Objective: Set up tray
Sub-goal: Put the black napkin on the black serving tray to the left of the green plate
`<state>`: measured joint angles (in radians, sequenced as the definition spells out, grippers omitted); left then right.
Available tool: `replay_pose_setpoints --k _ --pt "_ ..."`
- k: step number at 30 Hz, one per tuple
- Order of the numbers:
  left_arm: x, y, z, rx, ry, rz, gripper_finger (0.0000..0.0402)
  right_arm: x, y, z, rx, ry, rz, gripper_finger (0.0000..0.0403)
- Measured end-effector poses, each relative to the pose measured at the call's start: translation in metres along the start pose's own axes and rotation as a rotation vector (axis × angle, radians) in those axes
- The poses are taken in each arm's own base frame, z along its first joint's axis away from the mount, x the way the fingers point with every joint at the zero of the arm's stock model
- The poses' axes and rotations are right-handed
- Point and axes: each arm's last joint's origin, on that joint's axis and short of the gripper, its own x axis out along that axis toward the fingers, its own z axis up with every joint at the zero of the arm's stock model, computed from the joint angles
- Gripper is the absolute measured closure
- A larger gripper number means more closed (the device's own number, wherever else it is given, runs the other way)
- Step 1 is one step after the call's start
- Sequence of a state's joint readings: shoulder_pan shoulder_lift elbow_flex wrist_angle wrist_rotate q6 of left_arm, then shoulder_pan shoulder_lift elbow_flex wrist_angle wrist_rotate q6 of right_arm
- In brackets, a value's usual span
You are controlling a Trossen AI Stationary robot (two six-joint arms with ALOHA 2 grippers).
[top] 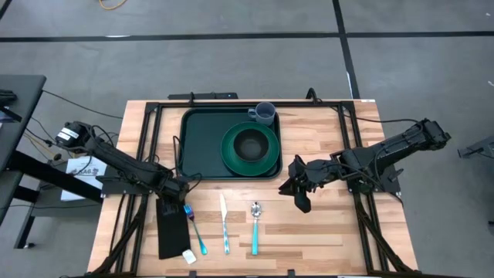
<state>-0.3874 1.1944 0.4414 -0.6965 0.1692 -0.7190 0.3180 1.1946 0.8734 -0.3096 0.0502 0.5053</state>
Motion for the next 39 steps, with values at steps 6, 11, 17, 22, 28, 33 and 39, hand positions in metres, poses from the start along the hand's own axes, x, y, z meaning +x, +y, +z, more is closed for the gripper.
replay_pose_setpoints --k 6,11,17,22,28,33,39 --pt "0.000 -0.001 0.000 0.001 0.002 -0.017 0.0395 0.000 0.000 0.000 0.000 0.000 0.000 0.0339" --pt "0.000 -0.001 0.000 -0.001 0.003 -0.009 0.0397 0.000 0.000 0.000 0.000 0.000 -0.001 0.0339" --pt "-0.008 0.000 0.001 -0.027 -0.003 0.095 0.0400 0.000 0.000 0.000 0.000 -0.001 -0.001 0.0339" --pt "-0.013 -0.001 0.002 -0.029 -0.007 0.132 0.0401 0.000 -0.002 0.001 0.005 -0.004 -0.007 0.0339" --pt "-0.025 -0.002 0.002 -0.019 0.000 0.214 0.0401 0.000 -0.006 0.003 0.017 -0.010 -0.021 0.0339" --pt "-0.041 -0.005 0.008 0.024 -0.037 0.284 0.0401 0.000 -0.009 0.005 0.024 -0.015 -0.029 0.0339" --pt "-0.061 -0.002 0.023 0.032 -0.098 0.328 0.0401 0.000 -0.011 0.006 0.023 -0.017 -0.035 0.0339"
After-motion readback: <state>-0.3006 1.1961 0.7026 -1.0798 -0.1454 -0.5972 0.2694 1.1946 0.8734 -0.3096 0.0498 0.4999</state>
